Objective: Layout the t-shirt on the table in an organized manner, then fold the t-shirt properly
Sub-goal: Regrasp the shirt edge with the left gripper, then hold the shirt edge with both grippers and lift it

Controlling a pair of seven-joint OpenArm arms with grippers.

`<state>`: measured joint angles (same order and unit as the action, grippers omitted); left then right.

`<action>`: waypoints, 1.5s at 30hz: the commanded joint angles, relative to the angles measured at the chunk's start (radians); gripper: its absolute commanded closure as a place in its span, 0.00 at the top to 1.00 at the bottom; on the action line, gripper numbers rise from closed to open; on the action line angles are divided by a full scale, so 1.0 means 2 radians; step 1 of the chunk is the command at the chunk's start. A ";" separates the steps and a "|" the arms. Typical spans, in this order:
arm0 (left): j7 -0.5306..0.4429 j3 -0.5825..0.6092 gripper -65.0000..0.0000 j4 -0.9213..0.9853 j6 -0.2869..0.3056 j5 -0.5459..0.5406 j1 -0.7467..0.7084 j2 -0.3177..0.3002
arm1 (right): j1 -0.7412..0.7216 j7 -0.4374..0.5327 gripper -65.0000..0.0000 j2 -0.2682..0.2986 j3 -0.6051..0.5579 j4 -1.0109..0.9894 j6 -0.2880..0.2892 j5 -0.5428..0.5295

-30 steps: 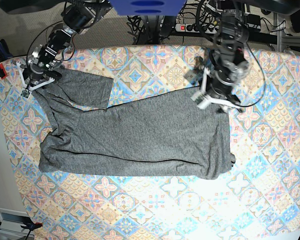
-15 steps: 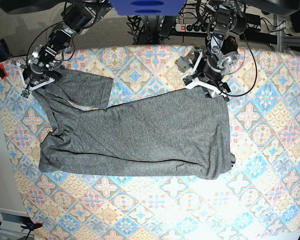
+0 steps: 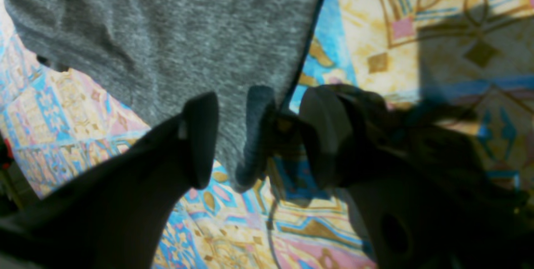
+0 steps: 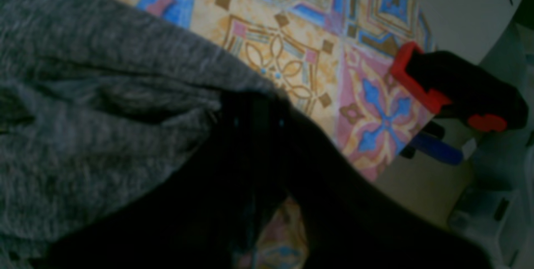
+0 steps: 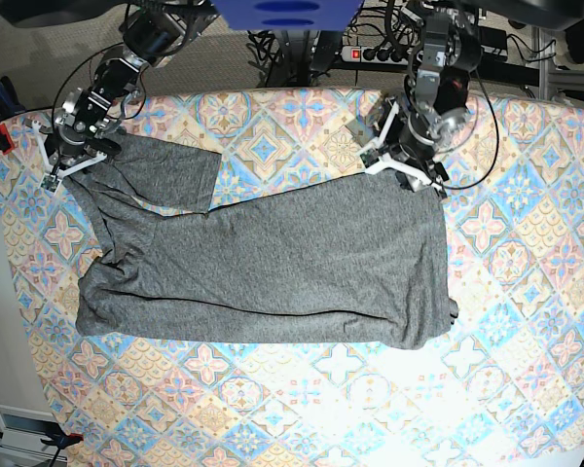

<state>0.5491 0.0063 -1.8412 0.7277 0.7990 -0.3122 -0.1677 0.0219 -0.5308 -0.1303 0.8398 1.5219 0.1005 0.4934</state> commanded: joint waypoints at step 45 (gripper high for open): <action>0.028 -0.047 0.52 0.000 -0.015 0.028 0.015 0.014 | -0.004 0.003 0.00 0.003 -0.001 0.010 -0.001 0.001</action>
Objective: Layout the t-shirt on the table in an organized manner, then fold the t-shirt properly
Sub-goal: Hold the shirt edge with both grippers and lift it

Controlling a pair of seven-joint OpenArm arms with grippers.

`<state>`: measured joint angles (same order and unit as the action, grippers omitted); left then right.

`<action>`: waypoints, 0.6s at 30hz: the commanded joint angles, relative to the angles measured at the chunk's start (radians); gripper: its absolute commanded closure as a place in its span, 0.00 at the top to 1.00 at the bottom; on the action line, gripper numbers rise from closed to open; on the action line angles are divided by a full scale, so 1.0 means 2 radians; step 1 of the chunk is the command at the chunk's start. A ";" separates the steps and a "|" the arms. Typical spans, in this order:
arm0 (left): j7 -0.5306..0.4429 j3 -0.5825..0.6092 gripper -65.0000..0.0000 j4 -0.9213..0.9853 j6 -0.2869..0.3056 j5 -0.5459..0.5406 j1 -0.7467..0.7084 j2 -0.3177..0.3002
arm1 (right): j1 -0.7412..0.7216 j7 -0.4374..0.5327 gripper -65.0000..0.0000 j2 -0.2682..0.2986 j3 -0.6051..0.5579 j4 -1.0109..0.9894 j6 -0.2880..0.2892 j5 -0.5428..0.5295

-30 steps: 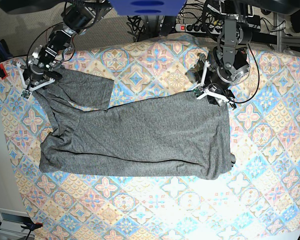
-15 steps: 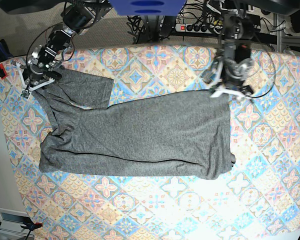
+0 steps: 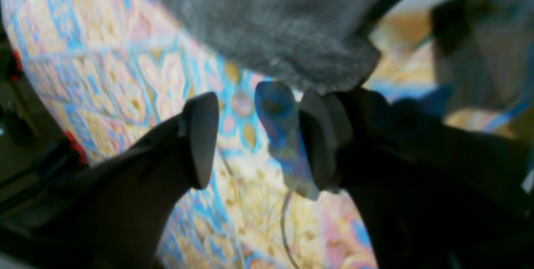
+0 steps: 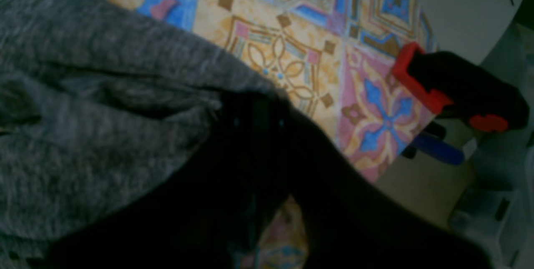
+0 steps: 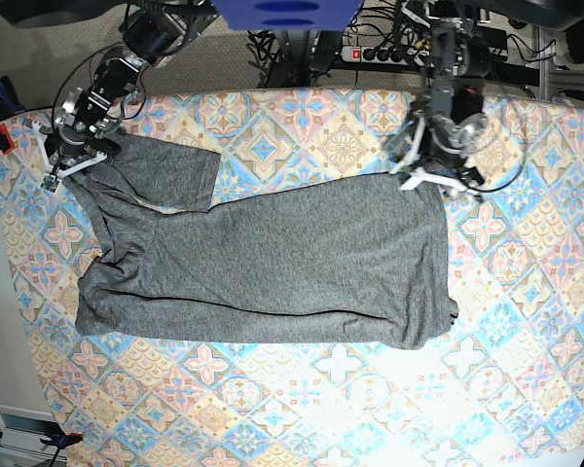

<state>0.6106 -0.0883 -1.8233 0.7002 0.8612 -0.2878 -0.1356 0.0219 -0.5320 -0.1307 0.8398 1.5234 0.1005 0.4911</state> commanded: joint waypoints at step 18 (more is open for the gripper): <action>-0.006 -0.005 0.52 -0.048 -0.001 0.017 -0.026 0.034 | -0.004 0.003 0.00 0.002 -0.024 0.011 -0.001 0.002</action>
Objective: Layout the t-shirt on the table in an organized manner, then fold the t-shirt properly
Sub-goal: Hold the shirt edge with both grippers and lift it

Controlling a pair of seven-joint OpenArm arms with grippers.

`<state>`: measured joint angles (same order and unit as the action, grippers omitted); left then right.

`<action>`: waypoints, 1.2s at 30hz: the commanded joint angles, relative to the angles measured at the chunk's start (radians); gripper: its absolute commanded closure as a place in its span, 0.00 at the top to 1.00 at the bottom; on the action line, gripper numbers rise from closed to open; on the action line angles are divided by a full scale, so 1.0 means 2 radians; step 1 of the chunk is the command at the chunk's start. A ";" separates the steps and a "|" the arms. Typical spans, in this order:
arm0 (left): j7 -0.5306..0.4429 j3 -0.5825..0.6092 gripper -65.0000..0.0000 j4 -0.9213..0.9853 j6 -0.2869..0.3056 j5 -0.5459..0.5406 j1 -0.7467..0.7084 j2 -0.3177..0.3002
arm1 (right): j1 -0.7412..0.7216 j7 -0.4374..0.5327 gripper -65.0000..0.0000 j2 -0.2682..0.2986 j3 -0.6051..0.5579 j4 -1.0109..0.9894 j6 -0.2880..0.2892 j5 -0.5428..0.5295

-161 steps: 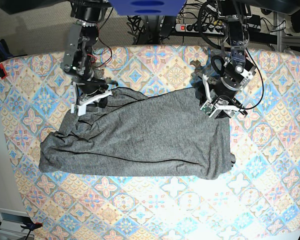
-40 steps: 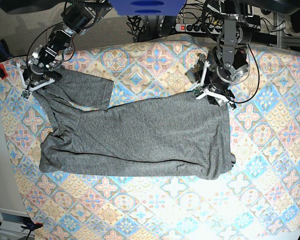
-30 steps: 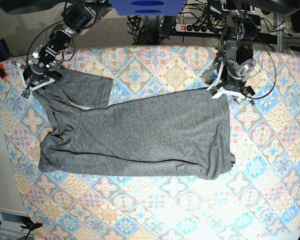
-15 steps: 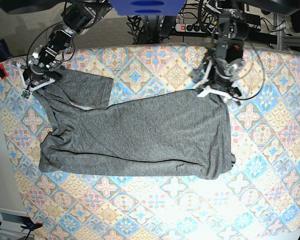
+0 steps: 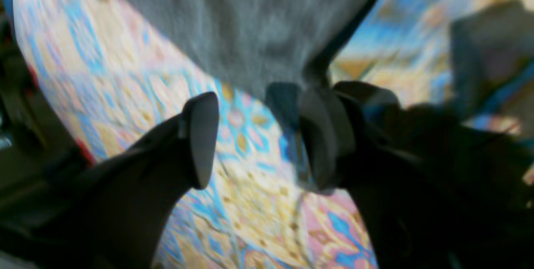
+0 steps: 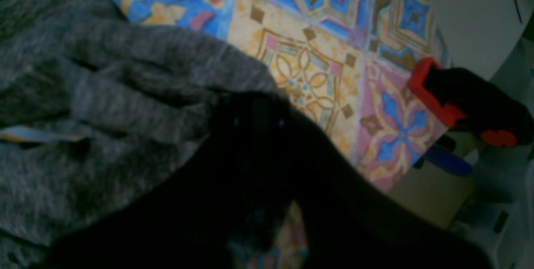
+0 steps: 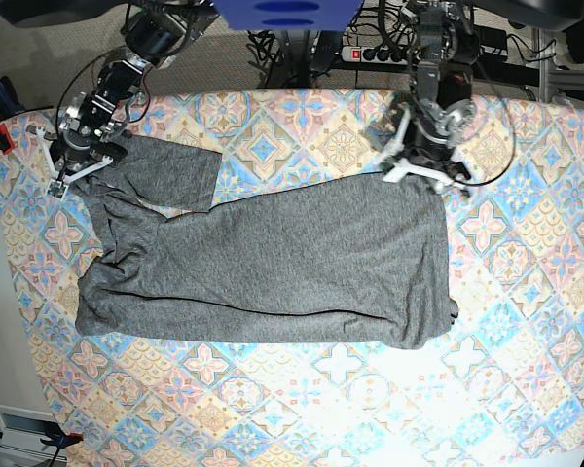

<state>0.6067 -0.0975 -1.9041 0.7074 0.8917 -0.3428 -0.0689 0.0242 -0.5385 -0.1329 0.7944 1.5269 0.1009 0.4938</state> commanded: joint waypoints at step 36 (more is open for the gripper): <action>-0.005 0.005 0.52 0.066 -0.005 0.000 0.056 0.003 | -0.005 0.004 0.00 0.003 -0.002 0.010 -0.001 0.001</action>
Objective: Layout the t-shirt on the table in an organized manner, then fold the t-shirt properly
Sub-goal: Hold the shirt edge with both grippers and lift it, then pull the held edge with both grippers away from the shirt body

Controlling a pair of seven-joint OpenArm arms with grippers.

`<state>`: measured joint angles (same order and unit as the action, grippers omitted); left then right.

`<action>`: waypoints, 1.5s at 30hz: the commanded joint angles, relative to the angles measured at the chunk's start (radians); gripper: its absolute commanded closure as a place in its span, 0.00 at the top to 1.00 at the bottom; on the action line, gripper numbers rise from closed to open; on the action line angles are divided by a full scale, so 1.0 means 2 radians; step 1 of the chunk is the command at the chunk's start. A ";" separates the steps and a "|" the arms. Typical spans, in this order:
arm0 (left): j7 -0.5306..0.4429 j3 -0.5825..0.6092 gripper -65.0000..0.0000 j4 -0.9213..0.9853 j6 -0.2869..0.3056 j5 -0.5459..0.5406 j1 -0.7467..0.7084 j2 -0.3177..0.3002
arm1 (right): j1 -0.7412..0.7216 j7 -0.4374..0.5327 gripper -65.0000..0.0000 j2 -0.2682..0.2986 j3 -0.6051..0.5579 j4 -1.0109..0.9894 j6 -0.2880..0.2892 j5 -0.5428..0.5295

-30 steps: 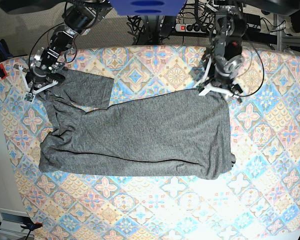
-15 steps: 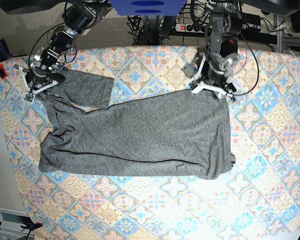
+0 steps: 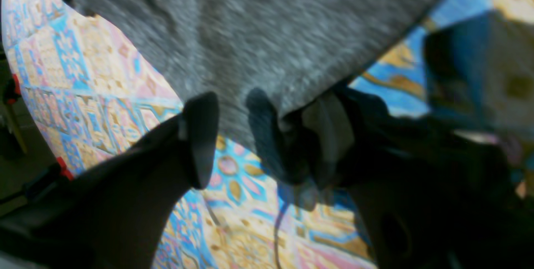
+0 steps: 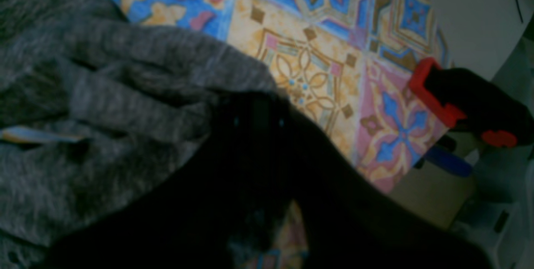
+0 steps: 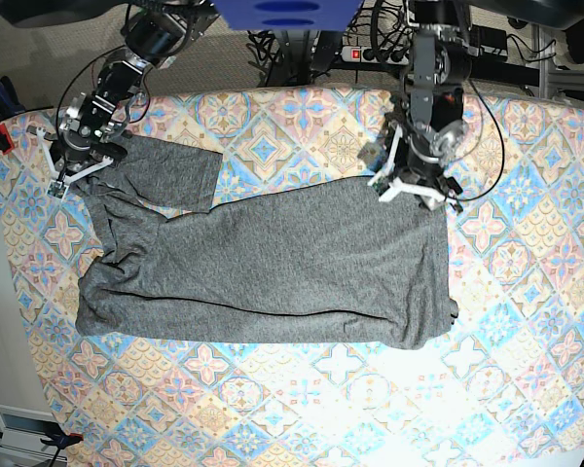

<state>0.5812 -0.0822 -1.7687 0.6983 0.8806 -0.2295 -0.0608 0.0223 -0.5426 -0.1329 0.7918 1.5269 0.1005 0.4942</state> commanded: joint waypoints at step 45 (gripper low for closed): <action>0.007 -0.119 0.06 -0.111 0.000 -0.062 -0.085 0.016 | 0.006 0.117 0.00 -0.012 0.101 0.217 0.000 -0.003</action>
<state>0.6025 -0.3172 -1.9709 0.7181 0.7521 -0.4091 -0.0219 0.0414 -0.3363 -0.1669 0.9936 1.9434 0.1169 0.4900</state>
